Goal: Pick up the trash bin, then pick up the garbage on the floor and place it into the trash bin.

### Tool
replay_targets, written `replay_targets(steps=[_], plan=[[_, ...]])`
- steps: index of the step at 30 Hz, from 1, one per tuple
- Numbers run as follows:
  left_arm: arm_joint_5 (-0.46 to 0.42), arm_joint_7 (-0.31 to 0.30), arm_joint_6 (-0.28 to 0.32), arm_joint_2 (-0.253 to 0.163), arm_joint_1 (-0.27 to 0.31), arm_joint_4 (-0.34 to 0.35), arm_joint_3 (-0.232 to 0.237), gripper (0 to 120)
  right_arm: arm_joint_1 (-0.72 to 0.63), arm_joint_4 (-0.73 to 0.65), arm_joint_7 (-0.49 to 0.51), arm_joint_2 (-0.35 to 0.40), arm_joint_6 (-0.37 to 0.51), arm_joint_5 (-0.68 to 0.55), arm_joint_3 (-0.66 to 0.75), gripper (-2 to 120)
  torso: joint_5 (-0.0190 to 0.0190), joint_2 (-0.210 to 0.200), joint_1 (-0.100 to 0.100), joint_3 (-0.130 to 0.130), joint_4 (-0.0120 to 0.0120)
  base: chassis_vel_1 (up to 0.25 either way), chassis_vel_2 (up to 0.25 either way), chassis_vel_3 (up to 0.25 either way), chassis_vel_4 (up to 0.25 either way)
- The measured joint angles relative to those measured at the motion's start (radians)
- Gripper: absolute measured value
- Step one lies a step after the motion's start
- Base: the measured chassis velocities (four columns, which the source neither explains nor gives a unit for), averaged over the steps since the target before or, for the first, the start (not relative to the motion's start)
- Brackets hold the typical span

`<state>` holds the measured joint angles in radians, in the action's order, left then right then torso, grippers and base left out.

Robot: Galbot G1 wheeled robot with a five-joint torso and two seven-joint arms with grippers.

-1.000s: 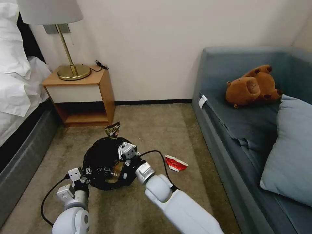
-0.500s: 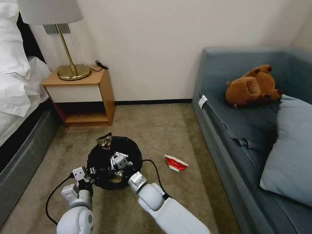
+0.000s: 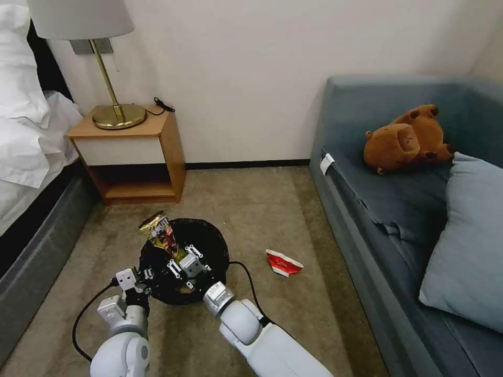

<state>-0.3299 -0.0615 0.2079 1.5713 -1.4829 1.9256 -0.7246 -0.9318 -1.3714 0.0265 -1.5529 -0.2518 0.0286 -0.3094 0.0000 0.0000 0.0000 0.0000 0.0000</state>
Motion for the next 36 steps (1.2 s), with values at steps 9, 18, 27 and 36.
replay_targets(steps=[9,18,27,36], plan=[[-0.005,0.001,0.0,-0.007,0.0,0.001,-0.01,3,0.002,-0.014,-0.007,0.027,0.0,-0.002,0.013,88,0.0001,0.0,0.0,0.0,0.0,0.0,0.0,0.0,0.0],[-0.003,0.001,0.0,-0.006,0.002,-0.002,-0.006,3,-0.001,-0.035,-0.01,0.026,0.015,-0.01,0.023,100,0.0001,0.0,0.0,0.0,0.0,0.0,0.0,0.0,0.0],[-0.004,0.002,-0.001,-0.01,0.0,-0.002,-0.011,3,0.014,-0.047,0.008,0.019,0.039,-0.021,0.041,100,0.0,0.0,0.0,0.0,0.0,0.0,0.0,0.0,0.0],[-0.009,0.003,-0.004,-0.014,-0.005,-0.002,-0.019,3,0.072,-0.076,0.02,0.047,0.119,-0.045,0.13,100,0.0,0.0,0.0,0.0,0.0,0.0,0.0,0.0,0.0]])
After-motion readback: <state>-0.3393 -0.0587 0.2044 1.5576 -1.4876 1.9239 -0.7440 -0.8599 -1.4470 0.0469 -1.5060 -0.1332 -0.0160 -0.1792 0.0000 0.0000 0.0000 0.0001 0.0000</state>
